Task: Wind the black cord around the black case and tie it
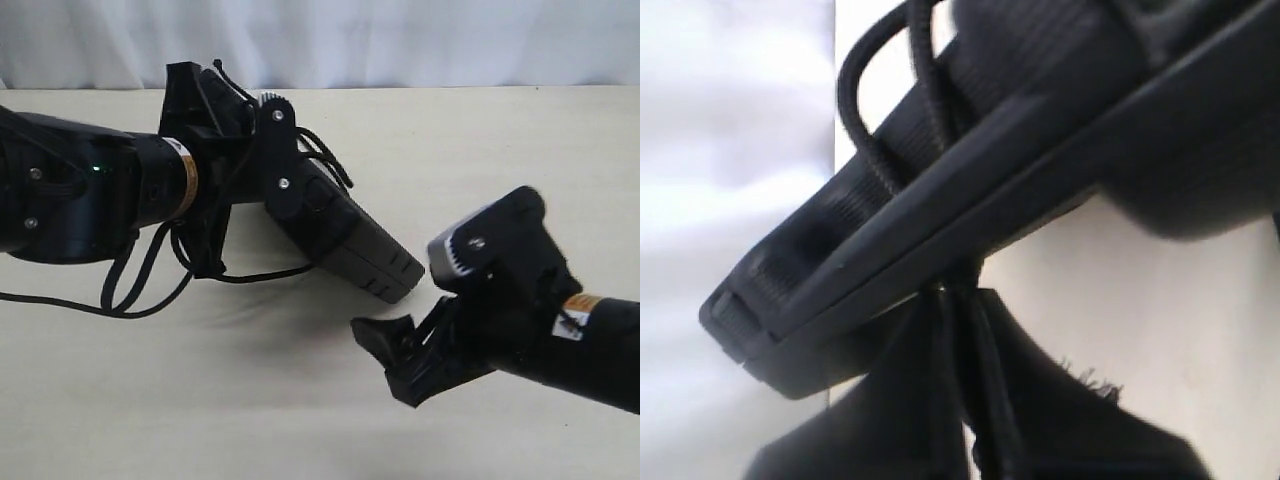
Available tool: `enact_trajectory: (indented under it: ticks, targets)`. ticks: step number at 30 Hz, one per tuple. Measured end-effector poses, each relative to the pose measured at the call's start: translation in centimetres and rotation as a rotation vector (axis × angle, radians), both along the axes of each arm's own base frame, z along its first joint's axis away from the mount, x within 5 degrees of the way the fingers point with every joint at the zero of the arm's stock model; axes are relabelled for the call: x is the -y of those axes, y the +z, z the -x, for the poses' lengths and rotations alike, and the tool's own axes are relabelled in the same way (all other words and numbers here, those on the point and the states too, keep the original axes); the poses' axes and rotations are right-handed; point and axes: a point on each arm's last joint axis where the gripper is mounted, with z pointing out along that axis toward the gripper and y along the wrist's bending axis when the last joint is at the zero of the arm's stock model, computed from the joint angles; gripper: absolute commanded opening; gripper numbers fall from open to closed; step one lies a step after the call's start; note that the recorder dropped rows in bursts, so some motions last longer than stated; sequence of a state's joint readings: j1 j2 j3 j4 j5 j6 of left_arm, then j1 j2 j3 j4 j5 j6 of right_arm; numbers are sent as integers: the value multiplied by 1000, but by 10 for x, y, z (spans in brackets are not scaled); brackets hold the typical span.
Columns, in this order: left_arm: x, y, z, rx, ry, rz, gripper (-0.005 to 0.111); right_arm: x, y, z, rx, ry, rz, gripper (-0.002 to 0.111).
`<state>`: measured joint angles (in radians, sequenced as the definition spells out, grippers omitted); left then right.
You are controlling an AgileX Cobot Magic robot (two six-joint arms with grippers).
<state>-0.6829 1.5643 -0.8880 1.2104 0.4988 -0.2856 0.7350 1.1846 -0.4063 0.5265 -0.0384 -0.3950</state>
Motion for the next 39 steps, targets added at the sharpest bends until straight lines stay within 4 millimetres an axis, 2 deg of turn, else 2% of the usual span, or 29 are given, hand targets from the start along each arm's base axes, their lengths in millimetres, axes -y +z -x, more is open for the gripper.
enact_trajectory:
  ticks: [3,7,8,12,14,16,18,19,23,27,30,35,36,39]
  targets:
    - [-7,0,-4,0,36,2,0,10,25,5,75,-50,-116,88]
    - [-8,0,-5,-1,38,12,0,29,57,-10,150,-202,-234,88]
    - [-7,0,-5,-1,33,18,0,36,70,-22,151,-259,-251,88]
    - [-6,0,-5,-2,29,25,0,42,85,-59,16,-294,-208,88]
    - [-6,0,-5,-3,28,29,0,35,83,-89,-138,-222,-137,88]
    - [-6,-1,-4,-10,38,40,0,31,82,-106,-241,-163,-118,88]
    - [-6,-1,-4,-20,48,52,0,26,83,-133,-351,-87,-131,88]
    - [-6,-1,-4,-23,52,56,0,27,80,-149,-424,-48,-173,88]
    - [-7,-1,-4,-24,55,58,0,33,59,-183,-574,87,-437,88]
    - [-7,-2,-3,-35,69,74,0,29,30,-197,-613,143,-516,88]
    - [-7,-2,-3,-39,73,80,0,28,-2,-206,-675,155,-530,88]
    - [-4,-2,-3,-40,54,96,0,22,-11,-213,-675,181,-681,87]
    - [-3,-2,-3,-41,44,107,0,22,-12,-215,-671,175,-705,84]
    - [1,-2,-2,-47,13,145,0,21,-14,-220,-655,160,-763,58]
